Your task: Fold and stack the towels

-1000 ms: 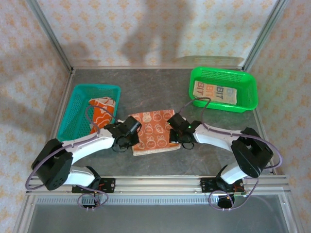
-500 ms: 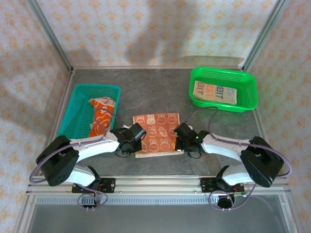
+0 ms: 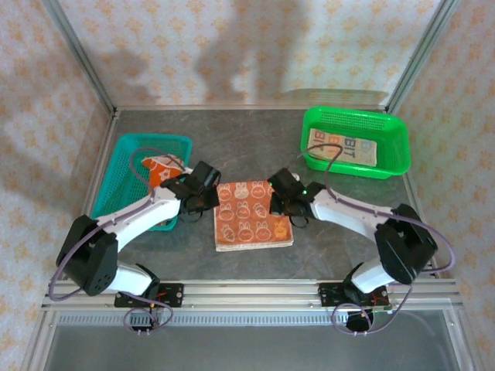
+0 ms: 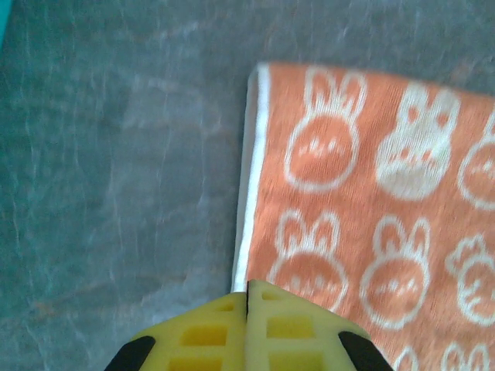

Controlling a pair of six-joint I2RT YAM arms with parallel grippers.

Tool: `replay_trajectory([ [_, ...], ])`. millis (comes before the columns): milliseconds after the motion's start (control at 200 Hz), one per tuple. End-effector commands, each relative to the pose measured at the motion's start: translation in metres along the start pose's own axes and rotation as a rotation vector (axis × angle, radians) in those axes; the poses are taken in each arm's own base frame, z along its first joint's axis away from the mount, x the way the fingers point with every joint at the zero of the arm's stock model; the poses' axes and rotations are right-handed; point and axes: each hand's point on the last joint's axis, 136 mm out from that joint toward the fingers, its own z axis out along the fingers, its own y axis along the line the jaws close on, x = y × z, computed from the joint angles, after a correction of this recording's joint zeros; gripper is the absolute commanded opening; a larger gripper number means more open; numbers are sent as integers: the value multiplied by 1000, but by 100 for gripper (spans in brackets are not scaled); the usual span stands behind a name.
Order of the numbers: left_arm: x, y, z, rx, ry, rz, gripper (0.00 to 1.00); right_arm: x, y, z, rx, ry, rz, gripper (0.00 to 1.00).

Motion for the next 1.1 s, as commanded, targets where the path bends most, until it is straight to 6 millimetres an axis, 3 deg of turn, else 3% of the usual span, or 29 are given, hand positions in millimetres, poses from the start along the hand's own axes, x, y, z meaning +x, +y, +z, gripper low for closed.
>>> replay_trajectory([
  [0,-28,-2,9,-32,-30,53,0,-30,-7,13,58,-21,-10,6],
  [100,-40,-11,27,-22,3,49,0,-46,-8,29,73,-2,-5,4],
  [135,-41,-15,33,-15,16,48,0,-50,-8,35,73,11,-6,0],
  [285,-43,-26,64,-21,71,52,0,-66,-13,56,98,34,0,0],
  [470,-42,-10,91,-107,110,45,0,-82,-20,75,116,45,11,0],
  [611,-36,6,106,-168,145,63,0,-80,-29,91,126,79,18,0],
  [781,-40,6,96,-159,139,67,0,-82,-29,86,103,72,18,2],
  [801,-48,-1,84,-132,112,64,0,-84,-28,85,99,67,21,3],
  [866,-56,-8,71,-98,89,59,0,-90,-25,75,76,46,30,8],
  [976,-67,-14,58,-74,56,65,7,-100,-23,62,56,15,41,12],
  [1096,-72,-14,61,-79,59,69,18,-108,-24,59,24,6,74,20],
])
